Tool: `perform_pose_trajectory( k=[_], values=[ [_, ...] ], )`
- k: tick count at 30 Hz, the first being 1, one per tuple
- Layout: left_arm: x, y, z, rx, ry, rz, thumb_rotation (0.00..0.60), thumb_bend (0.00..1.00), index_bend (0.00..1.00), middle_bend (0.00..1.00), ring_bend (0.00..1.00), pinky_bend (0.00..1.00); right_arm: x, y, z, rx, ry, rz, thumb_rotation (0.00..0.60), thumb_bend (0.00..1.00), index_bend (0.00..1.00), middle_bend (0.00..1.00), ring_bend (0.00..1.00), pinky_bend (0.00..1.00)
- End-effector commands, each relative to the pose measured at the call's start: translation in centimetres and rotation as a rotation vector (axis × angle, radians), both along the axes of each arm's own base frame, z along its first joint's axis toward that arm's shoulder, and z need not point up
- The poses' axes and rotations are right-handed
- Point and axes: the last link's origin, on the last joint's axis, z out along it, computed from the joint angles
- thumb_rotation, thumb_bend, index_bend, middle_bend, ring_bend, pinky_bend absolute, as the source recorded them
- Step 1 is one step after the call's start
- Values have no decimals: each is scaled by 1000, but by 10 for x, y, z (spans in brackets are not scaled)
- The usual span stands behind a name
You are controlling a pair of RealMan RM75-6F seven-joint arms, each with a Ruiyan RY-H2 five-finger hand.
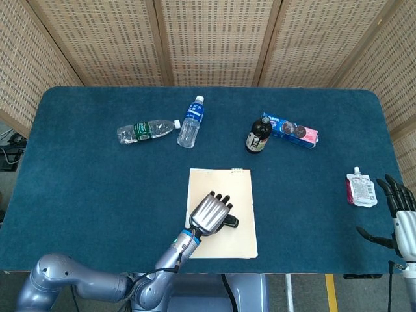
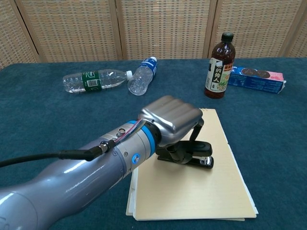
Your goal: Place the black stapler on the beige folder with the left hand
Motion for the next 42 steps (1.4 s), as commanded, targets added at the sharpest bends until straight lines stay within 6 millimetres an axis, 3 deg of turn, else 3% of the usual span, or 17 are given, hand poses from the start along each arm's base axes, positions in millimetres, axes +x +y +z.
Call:
perform_pose_trajectory(
  k=[1, 4, 7, 14, 17, 21, 25, 30, 32, 37, 39, 42],
  values=[
    [0, 1, 2, 33, -1, 4, 600, 320, 362, 104, 161, 246, 0, 0, 0, -1, 3, 3, 600, 104, 7, 0, 0, 0],
    [0, 1, 6, 65, -23, 7, 600, 292, 246, 11, 46, 108, 1, 0, -1, -2, 8, 3, 600, 104, 13, 0, 0, 0],
    [-2, 5, 15, 98, -49, 13, 600, 276, 160, 0, 1, 30, 1, 0, -1, -1, 9, 5, 600, 105, 14, 0, 0, 0],
    [-17, 13, 37, 130, -86, 63, 600, 224, 101, 0, 0, 6, 3, 2, -3, 4, 18, 8, 600, 105, 14, 0, 0, 0],
    [-33, 17, 52, 160, -101, 90, 600, 224, 97, 0, 0, 0, 2, 2, -2, 4, 23, 4, 600, 105, 14, 0, 0, 0],
    [-70, 22, 86, 232, -107, 144, 600, 220, 71, 0, 0, 0, 2, 1, -4, 8, 33, -2, 600, 104, 14, 0, 0, 0],
    [-94, 23, 109, 276, -113, 176, 600, 171, 8, 0, 0, 0, 2, 1, -5, 9, 40, -2, 600, 104, 14, 0, 0, 0],
    [-145, 18, 152, 358, -130, 270, 600, 108, 0, 0, 0, 0, 4, 1, -9, 15, 64, -1, 600, 104, 14, 0, 0, 0],
    [-178, 8, 177, 393, -137, 348, 600, 101, 0, 0, 0, 0, 5, 1, -13, 23, 83, 1, 600, 104, 14, 0, 0, 0],
    [-214, -13, 202, 429, -135, 409, 600, 93, 0, 0, 0, 0, 6, 1, -18, 29, 102, -1, 600, 104, 14, 0, 0, 0],
    [-235, -29, 213, 449, -125, 456, 600, 91, 0, 0, 0, 0, 7, 1, -20, 34, 113, -2, 600, 105, 14, 0, 0, 0],
    [-249, -44, 221, 460, -114, 470, 600, 89, 0, 0, 0, 0, 7, 1, -22, 38, 118, -1, 600, 104, 14, 0, 0, 0]
  ],
)
